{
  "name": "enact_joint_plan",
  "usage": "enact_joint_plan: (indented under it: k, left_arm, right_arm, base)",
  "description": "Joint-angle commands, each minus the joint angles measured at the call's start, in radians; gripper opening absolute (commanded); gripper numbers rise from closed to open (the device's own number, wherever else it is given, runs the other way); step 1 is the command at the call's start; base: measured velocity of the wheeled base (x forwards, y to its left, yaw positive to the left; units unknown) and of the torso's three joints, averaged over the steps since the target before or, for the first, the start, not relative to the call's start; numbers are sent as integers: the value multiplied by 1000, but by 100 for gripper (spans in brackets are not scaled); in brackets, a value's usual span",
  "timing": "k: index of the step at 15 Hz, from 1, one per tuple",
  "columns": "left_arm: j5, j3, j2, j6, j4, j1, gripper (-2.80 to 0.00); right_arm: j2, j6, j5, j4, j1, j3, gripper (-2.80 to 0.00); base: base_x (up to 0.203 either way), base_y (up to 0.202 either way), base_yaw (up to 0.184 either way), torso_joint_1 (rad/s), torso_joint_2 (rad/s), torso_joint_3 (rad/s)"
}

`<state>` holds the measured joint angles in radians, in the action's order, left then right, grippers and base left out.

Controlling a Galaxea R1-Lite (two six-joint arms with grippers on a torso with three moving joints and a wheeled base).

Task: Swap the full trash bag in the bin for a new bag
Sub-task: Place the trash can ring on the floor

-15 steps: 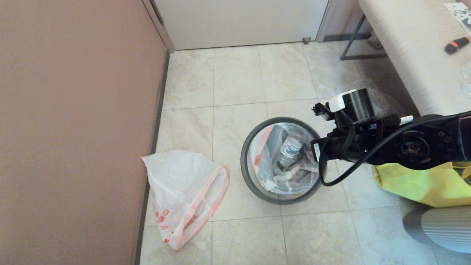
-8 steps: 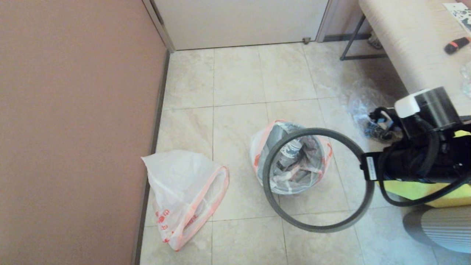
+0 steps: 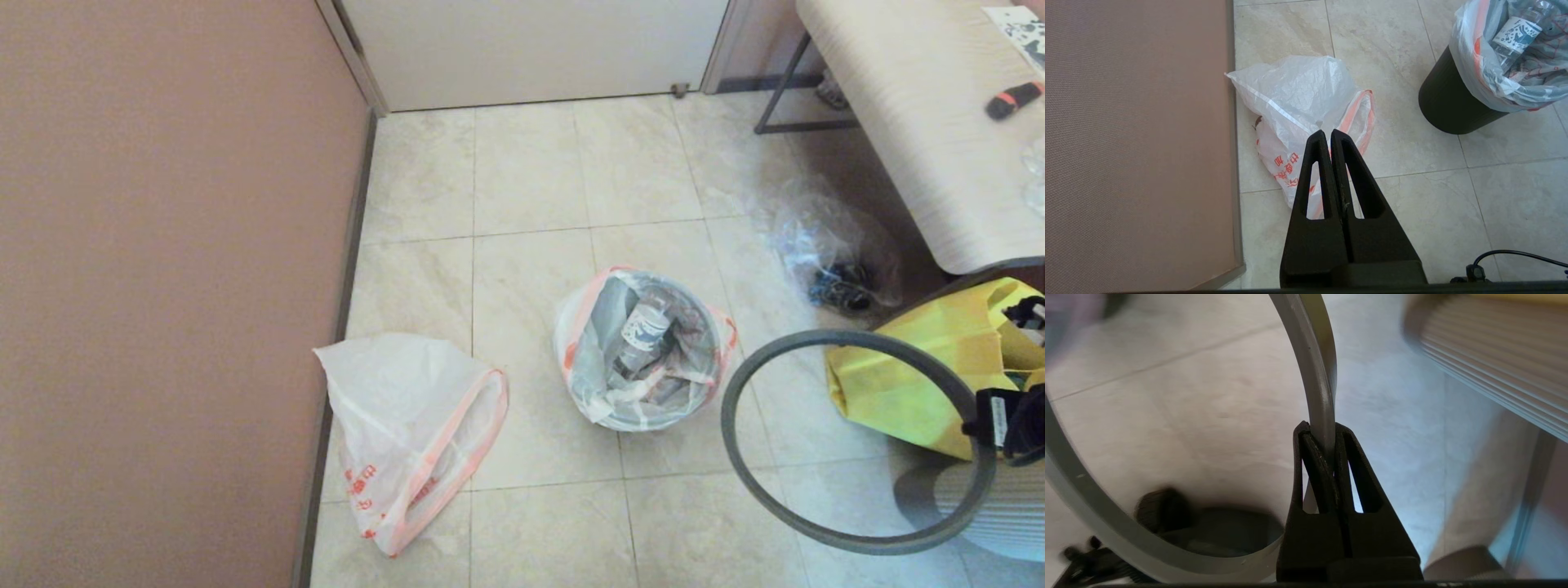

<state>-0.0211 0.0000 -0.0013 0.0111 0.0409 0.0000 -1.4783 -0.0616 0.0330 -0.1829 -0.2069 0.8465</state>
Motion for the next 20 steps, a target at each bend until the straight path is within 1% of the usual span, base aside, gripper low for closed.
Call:
enact_joint_plan:
  k: [1, 3, 5, 7, 9, 11, 13, 14, 16, 18, 19, 20]
  left_arm:
    - [0, 14, 0, 0, 1, 0, -280]
    - [0, 14, 0, 0, 1, 0, -280]
    - [0, 14, 0, 0, 1, 0, -280]
    - [0, 14, 0, 0, 1, 0, -280]
    - [0, 14, 0, 1, 1, 0, -280]
    - [0, 14, 0, 0, 1, 0, -280]
    - [0, 14, 0, 1, 1, 0, -280]
    - [0, 14, 0, 1, 1, 0, -280]
    - [0, 14, 0, 0, 1, 0, -280]
    - [0, 14, 0, 0, 1, 0, -280]
    - [0, 14, 0, 0, 1, 0, -280]
    - [0, 14, 0, 0, 1, 0, -280]
  right_arm:
    - [-110, 50, -38, 80, -98, -48, -280]
    - [-225, 97, -64, 207, -133, -92, -280]
    - [-353, 134, -74, 300, -162, -109, -280]
    - [-500, 168, -74, 416, -167, -114, -280]
    - [-646, 186, -64, 532, -131, -111, -280]
    - [-781, 192, -35, 633, -66, -102, -280]
    - [-906, 191, -4, 743, -14, -62, -280]
    - [-959, 188, 5, 772, -3, -24, -280]
    - [-994, 123, 17, 787, 21, 38, -280]
    - [-995, 161, 46, 783, 24, 41, -280]
    - [-987, 165, 68, 785, 27, 40, 0]
    - [-971, 162, 74, 784, 31, 27, 0]
  base:
    - [0, 0, 0, 0, 0, 0]
    - [0, 0, 0, 0, 0, 0]
    - [0, 0, 0, 0, 0, 0]
    - [0, 0, 0, 0, 0, 0]
    - [0, 0, 0, 0, 0, 0]
    - [0, 0, 0, 0, 0, 0]
    - [0, 0, 0, 0, 0, 0]
    - [0, 0, 0, 0, 0, 0]
    - [0, 0, 0, 0, 0, 0]
    - [0, 0, 0, 0, 0, 0]
    - [0, 0, 0, 0, 0, 0]
    - [0, 0, 0, 0, 0, 0]
